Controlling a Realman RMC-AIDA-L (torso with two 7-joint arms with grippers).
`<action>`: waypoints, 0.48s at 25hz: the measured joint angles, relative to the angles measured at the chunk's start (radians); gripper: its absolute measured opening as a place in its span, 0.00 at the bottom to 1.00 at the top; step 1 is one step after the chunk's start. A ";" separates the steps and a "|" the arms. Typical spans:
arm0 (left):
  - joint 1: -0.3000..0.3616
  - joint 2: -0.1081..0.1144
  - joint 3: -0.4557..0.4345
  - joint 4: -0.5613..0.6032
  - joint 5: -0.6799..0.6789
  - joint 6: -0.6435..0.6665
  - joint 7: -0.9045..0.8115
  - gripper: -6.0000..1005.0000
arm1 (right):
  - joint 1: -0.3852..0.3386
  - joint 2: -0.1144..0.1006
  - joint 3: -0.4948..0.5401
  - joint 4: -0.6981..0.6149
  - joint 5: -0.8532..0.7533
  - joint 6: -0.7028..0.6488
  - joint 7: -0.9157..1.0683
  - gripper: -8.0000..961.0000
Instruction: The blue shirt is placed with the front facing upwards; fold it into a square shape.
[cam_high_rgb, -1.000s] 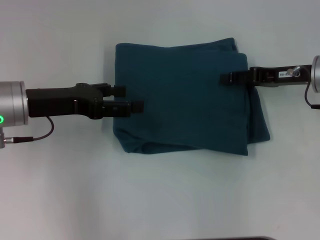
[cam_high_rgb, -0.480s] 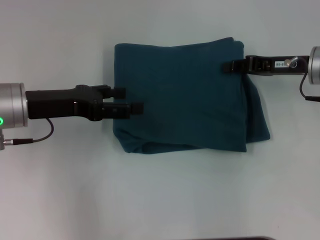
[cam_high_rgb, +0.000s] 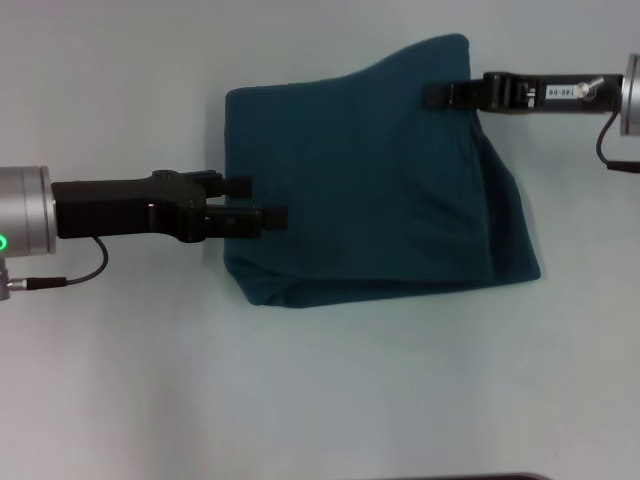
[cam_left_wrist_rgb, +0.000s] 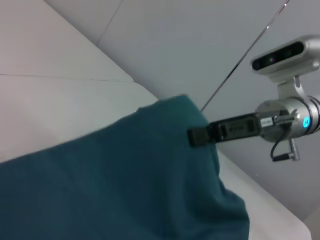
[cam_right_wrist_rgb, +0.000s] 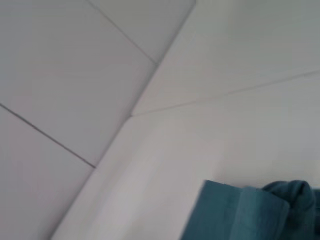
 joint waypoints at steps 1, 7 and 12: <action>0.000 0.000 -0.001 0.000 0.000 0.001 0.000 0.93 | 0.005 0.000 0.000 -0.005 0.010 -0.011 0.000 0.08; -0.001 0.000 -0.003 0.000 0.000 0.001 0.000 0.93 | 0.022 0.000 -0.004 -0.066 0.056 -0.053 0.012 0.08; -0.001 0.000 -0.003 0.000 0.000 0.003 0.000 0.93 | 0.030 -0.011 -0.001 -0.083 0.056 -0.049 0.025 0.08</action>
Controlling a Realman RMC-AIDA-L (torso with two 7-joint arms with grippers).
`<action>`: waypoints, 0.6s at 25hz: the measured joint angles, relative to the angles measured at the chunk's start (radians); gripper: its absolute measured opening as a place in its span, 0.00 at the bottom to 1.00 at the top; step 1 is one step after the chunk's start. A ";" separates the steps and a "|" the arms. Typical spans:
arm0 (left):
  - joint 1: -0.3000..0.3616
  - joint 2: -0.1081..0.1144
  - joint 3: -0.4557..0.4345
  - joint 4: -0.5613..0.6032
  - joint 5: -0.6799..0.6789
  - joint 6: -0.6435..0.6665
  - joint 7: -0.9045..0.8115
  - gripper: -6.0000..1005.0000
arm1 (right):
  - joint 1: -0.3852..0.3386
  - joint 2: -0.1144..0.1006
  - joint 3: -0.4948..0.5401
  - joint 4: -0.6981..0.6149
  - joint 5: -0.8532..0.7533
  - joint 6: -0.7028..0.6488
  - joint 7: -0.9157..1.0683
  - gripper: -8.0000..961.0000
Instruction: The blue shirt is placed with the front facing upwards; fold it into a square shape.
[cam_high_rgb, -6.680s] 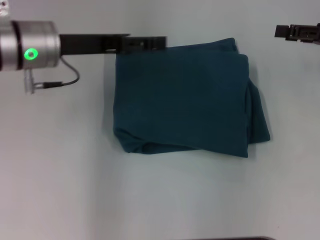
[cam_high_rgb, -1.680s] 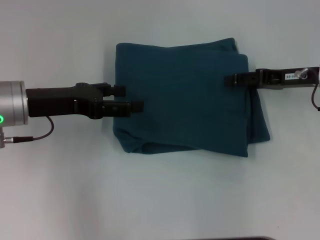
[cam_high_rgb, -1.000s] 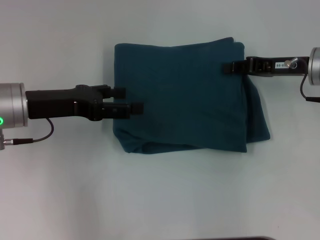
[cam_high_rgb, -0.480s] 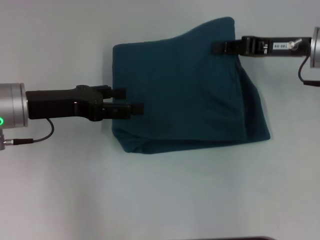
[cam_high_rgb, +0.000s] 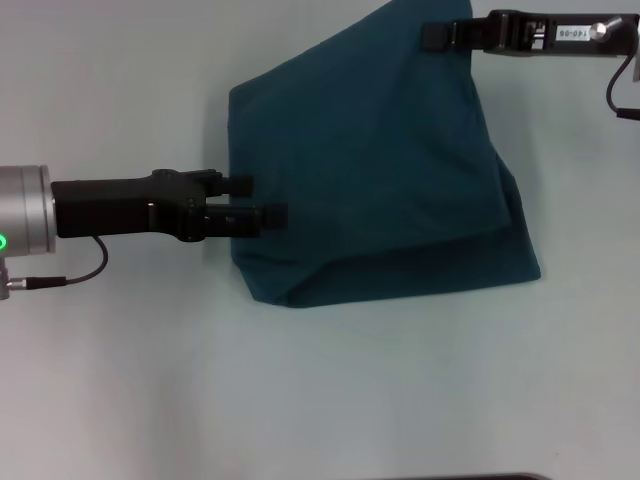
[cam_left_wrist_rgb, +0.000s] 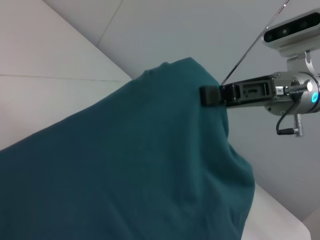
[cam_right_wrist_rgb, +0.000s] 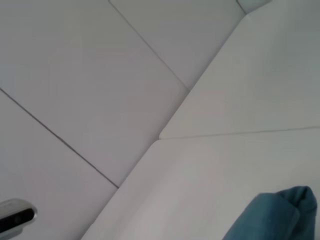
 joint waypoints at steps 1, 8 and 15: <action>0.000 0.000 0.000 0.000 0.000 0.000 0.000 0.93 | 0.000 -0.002 0.001 -0.002 0.000 0.003 0.000 0.08; 0.000 0.000 0.005 0.001 0.000 -0.002 -0.002 0.93 | -0.003 -0.006 -0.003 -0.003 -0.005 0.028 0.001 0.08; 0.000 0.000 0.008 0.002 0.000 -0.004 -0.004 0.93 | -0.030 -0.004 -0.008 0.006 -0.023 0.069 0.005 0.08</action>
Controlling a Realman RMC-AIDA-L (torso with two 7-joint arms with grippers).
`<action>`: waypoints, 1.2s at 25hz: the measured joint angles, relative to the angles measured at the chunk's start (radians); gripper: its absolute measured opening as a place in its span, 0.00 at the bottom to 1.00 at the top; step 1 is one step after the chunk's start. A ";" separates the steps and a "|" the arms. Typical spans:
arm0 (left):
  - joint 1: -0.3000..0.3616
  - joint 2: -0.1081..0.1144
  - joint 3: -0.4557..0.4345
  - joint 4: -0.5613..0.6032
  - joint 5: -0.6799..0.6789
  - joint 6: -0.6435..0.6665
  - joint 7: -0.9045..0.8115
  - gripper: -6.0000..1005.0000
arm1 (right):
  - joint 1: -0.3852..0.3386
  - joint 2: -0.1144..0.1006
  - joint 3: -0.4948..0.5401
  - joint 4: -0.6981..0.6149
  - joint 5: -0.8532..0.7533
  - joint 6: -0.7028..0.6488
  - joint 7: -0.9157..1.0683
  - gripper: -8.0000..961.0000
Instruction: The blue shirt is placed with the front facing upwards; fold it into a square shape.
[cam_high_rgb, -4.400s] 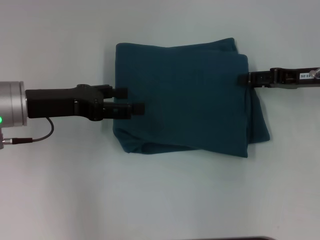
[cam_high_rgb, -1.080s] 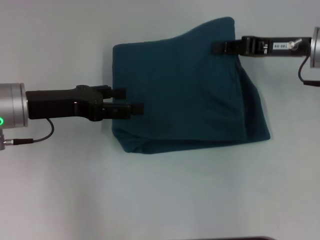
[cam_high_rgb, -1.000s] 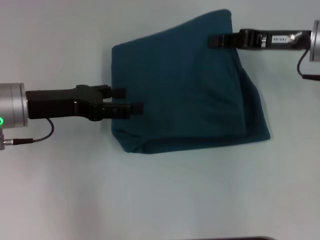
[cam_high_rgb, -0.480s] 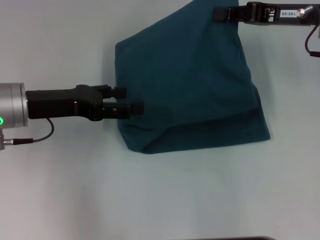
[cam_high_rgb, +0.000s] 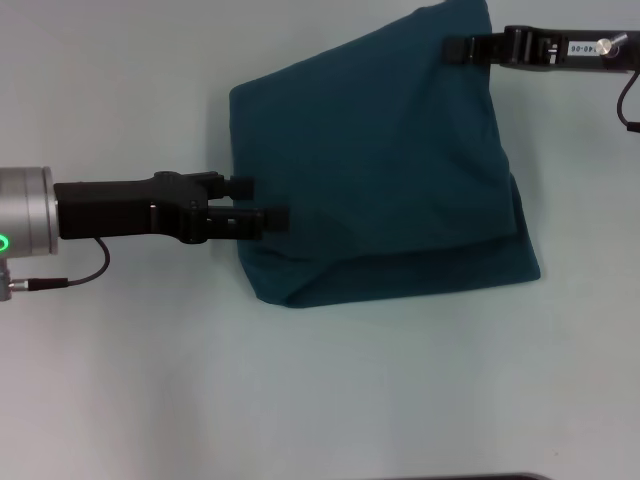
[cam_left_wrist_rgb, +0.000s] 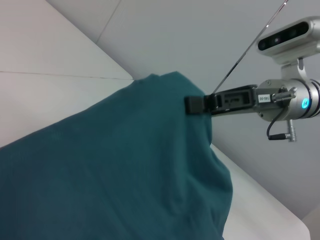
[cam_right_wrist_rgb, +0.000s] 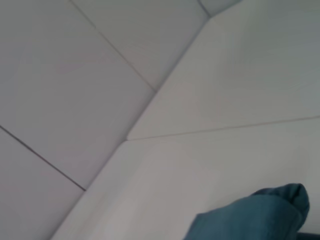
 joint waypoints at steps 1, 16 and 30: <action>0.000 0.000 0.001 0.000 0.000 0.000 0.000 0.93 | -0.003 0.001 0.000 0.000 -0.007 0.008 0.003 0.08; -0.011 0.002 0.001 0.025 0.011 -0.003 -0.004 0.93 | -0.015 0.001 0.006 0.123 -0.109 0.233 0.010 0.08; -0.009 0.002 -0.003 0.028 0.014 -0.005 -0.001 0.93 | -0.116 -0.024 0.051 0.039 -0.081 -0.023 -0.036 0.50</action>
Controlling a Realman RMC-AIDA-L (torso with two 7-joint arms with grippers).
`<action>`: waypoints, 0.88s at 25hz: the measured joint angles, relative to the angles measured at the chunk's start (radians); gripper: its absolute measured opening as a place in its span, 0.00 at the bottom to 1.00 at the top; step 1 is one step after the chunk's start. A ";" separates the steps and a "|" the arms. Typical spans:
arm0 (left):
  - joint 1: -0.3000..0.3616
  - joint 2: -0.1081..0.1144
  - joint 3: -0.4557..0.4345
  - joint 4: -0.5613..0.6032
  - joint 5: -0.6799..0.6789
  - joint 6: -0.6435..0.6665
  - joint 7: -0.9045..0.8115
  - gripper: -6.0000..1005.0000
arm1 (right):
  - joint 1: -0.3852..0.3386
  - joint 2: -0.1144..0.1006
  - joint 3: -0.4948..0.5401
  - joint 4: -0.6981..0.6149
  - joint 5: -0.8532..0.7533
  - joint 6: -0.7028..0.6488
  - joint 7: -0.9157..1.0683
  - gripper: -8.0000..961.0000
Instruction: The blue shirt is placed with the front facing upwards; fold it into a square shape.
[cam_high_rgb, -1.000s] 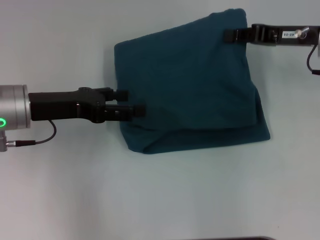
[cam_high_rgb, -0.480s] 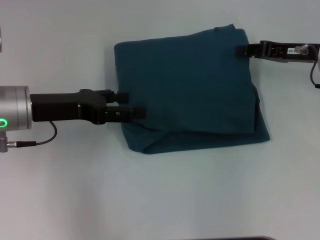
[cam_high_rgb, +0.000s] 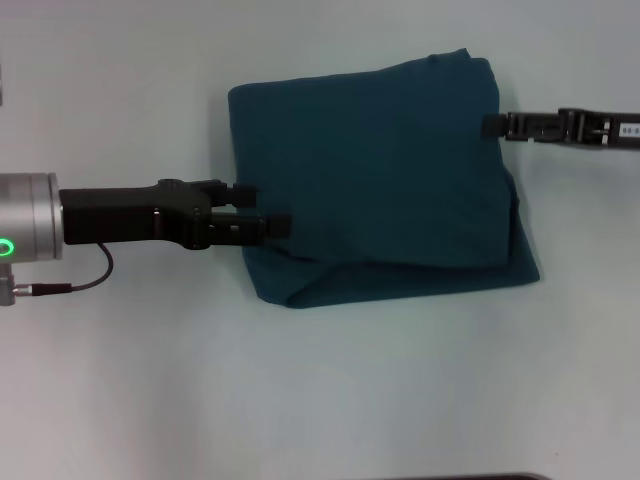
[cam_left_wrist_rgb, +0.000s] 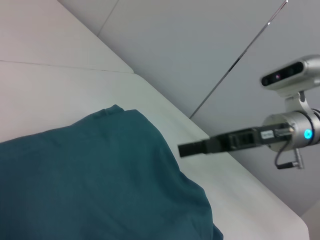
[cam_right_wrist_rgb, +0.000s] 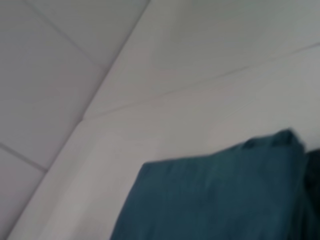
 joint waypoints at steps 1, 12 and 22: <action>0.000 0.000 -0.001 0.001 0.000 0.000 0.001 0.93 | -0.005 -0.003 0.000 0.000 -0.002 -0.021 0.003 0.55; 0.000 0.001 -0.003 0.008 0.006 0.000 0.003 0.93 | -0.069 -0.026 -0.003 -0.001 -0.065 -0.120 0.021 0.79; 0.007 0.002 -0.001 0.010 0.010 -0.002 0.005 0.93 | -0.082 -0.026 -0.009 0.010 -0.072 -0.132 0.013 0.79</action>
